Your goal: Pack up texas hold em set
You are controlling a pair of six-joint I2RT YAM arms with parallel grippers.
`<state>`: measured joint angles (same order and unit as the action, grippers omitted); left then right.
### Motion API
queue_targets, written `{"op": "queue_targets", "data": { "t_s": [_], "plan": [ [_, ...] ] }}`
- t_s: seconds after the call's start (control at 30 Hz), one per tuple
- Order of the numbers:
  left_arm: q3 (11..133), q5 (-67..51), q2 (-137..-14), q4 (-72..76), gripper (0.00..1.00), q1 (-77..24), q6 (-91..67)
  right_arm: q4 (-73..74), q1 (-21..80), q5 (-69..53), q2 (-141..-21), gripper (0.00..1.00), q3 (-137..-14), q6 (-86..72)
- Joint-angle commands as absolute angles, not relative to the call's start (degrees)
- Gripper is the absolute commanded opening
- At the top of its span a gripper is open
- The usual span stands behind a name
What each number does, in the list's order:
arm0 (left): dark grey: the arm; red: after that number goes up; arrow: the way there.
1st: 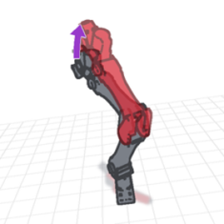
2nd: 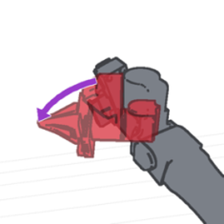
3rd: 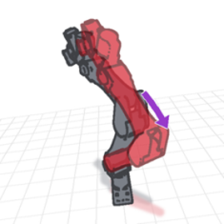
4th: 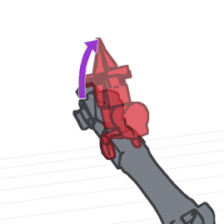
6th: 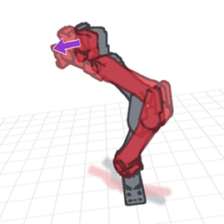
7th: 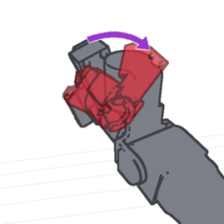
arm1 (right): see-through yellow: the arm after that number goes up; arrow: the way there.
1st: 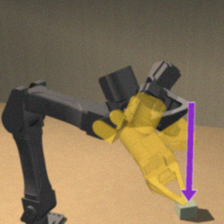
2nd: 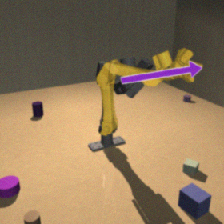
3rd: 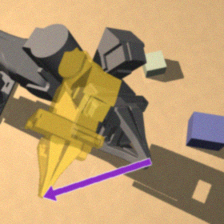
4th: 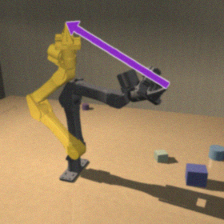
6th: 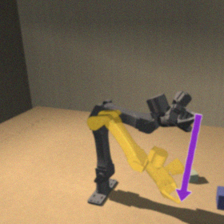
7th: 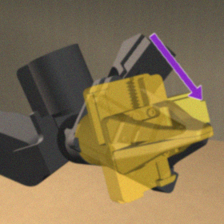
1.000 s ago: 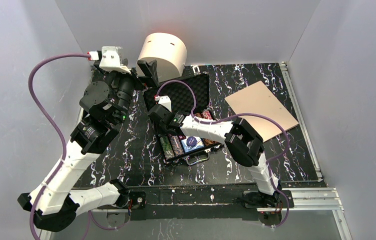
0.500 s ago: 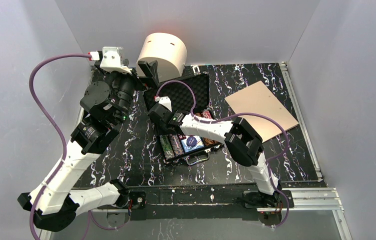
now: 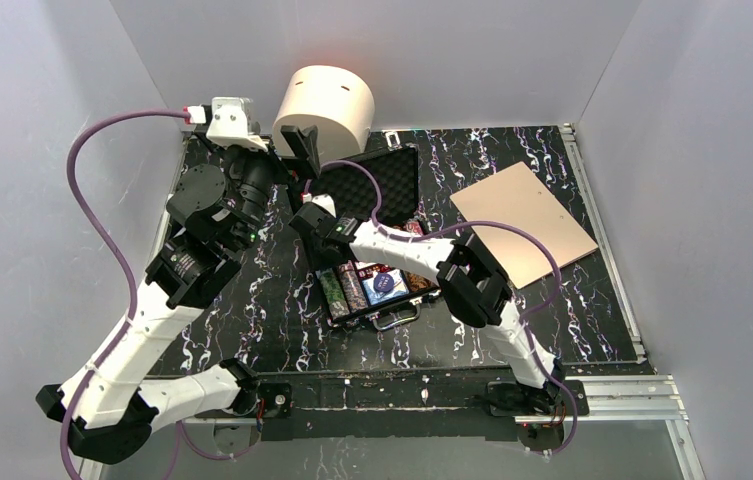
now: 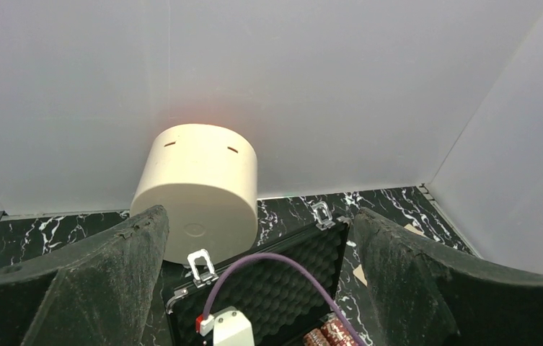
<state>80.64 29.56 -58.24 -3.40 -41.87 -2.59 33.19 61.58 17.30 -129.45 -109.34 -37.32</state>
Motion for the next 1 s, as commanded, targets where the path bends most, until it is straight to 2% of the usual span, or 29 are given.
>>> {"op": "queue_targets", "data": {
  "t_s": [0.0,0.13,0.3,0.37,0.47,0.6,0.7,0.97],
  "plan": [
    [79.54,31.49,-56.49,-2.09,0.98,-42.32,-1.80,38.59,60.87,15.55,-130.65,0.28,-114.20,-37.61],
    [79.06,32.01,-55.92,-2.07,0.98,-42.45,-1.46,40.30,60.64,17.05,-131.20,0.36,-115.28,-38.69],
    [78.79,32.21,-55.55,-1.93,0.98,-42.37,-1.14,39.55,60.64,17.61,-130.56,0.59,-114.79,-38.58],
    [78.84,32.26,-55.52,-1.93,0.98,-42.47,-1.14,36.56,60.60,17.32,-128.74,0.63,-112.65,-38.17],
    [79.02,32.15,-55.48,-1.98,0.98,-42.50,-1.14,33.56,60.62,17.39,-126.44,0.63,-111.11,-37.88],
    [79.72,30.94,-55.55,-2.09,0.98,-42.61,-1.83,32.71,60.59,18.82,-124.34,0.56,-111.03,-37.73],
    [79.96,30.74,-55.89,-2.19,0.98,-42.55,-2.20,30.93,60.56,19.91,-121.80,0.54,-109.17,-37.66],
    [80.03,30.02,-56.61,-2.74,0.98,-42.57,-3.48,22.86,59.24,22.24,-111.09,0.54,-98.83,-38.05]
  ]
}}
